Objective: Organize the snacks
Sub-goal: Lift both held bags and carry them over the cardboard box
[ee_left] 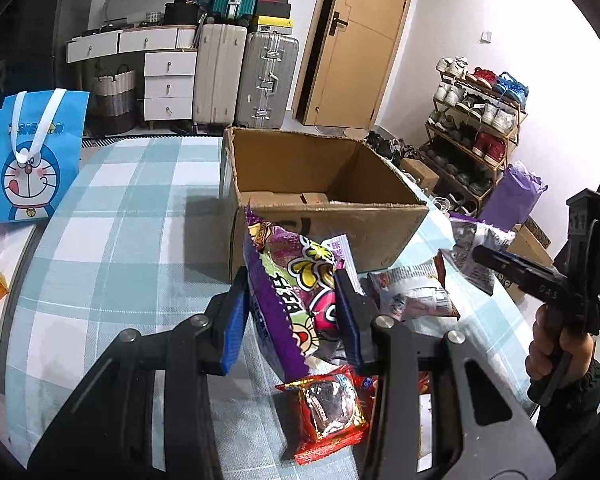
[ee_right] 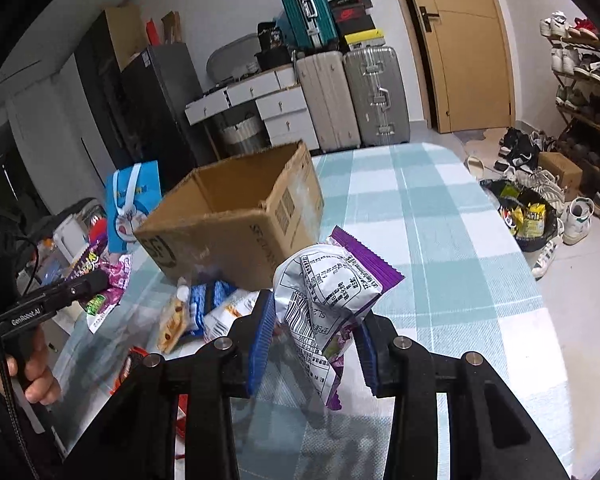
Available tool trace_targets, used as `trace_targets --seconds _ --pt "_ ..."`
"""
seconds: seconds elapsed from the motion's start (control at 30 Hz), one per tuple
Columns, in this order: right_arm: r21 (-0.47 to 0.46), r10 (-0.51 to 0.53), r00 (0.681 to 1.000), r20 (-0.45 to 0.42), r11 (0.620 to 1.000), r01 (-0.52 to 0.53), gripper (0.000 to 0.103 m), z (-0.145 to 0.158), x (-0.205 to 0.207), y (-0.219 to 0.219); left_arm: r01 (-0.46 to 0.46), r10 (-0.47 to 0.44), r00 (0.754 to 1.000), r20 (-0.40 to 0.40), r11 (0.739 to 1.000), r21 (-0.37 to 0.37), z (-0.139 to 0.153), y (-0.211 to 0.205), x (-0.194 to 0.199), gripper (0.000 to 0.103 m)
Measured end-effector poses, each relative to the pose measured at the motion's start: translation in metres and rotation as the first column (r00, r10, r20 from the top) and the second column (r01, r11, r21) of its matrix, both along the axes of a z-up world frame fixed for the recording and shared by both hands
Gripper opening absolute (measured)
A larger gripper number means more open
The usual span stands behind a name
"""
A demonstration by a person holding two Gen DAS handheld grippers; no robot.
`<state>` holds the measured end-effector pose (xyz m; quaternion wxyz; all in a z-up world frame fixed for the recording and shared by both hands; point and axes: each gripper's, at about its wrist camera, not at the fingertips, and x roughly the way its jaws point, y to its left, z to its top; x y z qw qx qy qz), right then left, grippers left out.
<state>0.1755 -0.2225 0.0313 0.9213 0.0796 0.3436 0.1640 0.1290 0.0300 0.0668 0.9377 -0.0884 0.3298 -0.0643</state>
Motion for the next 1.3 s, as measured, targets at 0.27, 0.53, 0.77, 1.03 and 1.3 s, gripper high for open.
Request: trace_targets --seconds 0.27,0.53,0.77,1.03,1.3 --pt "0.009 0.018 0.999 0.035 1.000 -0.019 0.038 0.023 0.005 0.003 -0.013 0.013 1.000 0.020 1.000 0.007 0.018 -0.001 0.006 0.037" --pt "0.026 0.062 0.997 0.049 0.998 -0.063 0.038 0.042 0.015 0.017 -0.032 0.031 0.998 0.048 0.999 0.016 0.043 0.001 0.017 0.037" --pt "0.037 0.093 0.994 0.062 0.995 -0.096 0.038 0.057 0.026 0.027 -0.036 0.035 0.998 0.054 0.999 0.019 0.053 0.000 0.028 0.037" --pt "0.029 0.119 0.991 0.066 0.992 -0.121 0.038 0.065 0.039 0.039 -0.046 0.045 0.997 0.056 0.999 0.022 0.058 0.002 0.037 0.037" --pt "0.022 0.151 0.987 0.063 0.988 -0.152 0.038 0.065 0.053 0.054 -0.039 0.036 0.997 0.067 0.998 0.051 0.063 -0.003 0.054 0.037"
